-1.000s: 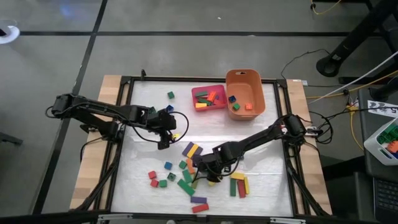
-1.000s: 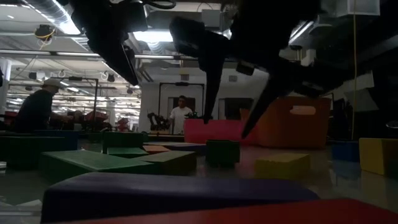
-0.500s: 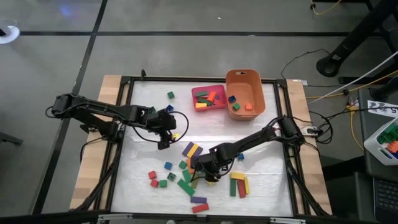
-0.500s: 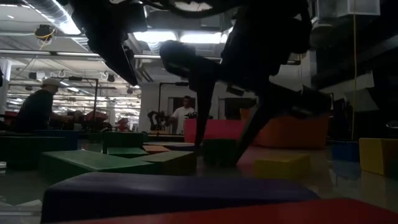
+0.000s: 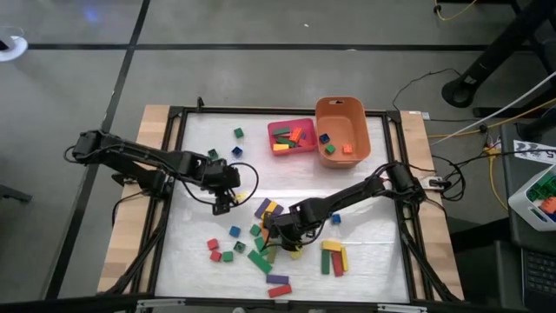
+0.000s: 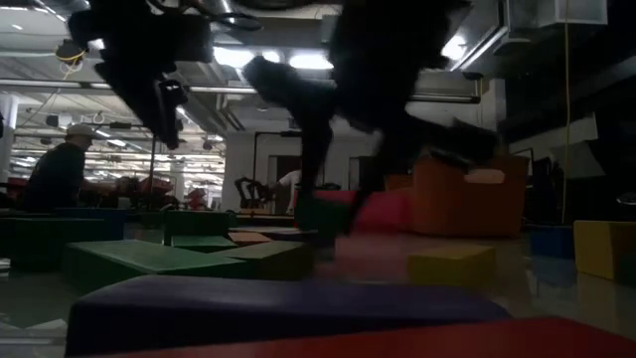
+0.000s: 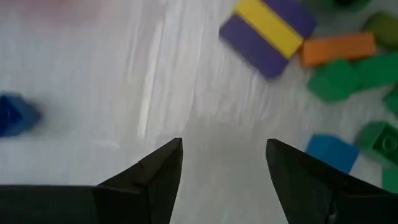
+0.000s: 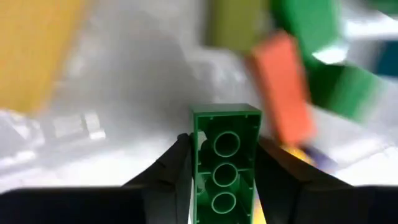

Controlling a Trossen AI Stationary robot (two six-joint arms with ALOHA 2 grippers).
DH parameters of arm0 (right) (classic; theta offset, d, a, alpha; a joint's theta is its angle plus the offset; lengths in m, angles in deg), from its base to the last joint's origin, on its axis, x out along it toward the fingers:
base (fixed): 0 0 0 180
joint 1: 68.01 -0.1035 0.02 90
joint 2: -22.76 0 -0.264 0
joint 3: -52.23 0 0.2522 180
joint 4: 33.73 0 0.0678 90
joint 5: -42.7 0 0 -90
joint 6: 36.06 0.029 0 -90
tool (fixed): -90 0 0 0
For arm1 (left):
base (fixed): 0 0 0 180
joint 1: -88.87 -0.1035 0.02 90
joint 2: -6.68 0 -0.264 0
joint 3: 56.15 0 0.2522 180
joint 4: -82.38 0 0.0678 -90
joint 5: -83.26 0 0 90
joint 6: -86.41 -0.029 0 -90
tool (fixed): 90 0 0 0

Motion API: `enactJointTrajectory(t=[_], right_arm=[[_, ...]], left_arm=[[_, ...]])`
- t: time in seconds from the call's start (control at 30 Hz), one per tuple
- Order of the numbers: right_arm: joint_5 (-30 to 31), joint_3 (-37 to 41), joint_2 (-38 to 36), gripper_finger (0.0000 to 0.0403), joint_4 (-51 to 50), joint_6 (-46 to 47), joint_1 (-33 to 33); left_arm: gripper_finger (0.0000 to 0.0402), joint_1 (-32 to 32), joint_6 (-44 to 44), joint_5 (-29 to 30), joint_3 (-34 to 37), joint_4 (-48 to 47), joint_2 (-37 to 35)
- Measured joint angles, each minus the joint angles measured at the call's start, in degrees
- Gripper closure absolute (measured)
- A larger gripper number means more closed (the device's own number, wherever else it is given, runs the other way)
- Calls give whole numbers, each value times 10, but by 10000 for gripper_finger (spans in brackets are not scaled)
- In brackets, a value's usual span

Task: Sort blocks by size
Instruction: Put the large green game piece into the pink bin

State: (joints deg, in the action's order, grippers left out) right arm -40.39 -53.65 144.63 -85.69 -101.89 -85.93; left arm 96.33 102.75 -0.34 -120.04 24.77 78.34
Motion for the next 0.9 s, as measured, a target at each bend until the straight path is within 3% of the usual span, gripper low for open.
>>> enactJointTrajectory(t=[0.27, 0.47, 0.7, 0.9], right_arm=[[169, -83, -1, 259, -86, -7, 32], [238, -107, -2, 257, -118, -7, 106], [232, -107, -2, 255, -116, -22, 227], [163, -107, -2, 254, -111, -7, 307]], left_arm=[[183, 42, 58, 0, 0, -44, 0], [183, 79, 98, 0, 0, -51, 0], [183, 128, 158, 0, 0, -46, 0], [183, 165, 174, 1, 0, 10, 0]])
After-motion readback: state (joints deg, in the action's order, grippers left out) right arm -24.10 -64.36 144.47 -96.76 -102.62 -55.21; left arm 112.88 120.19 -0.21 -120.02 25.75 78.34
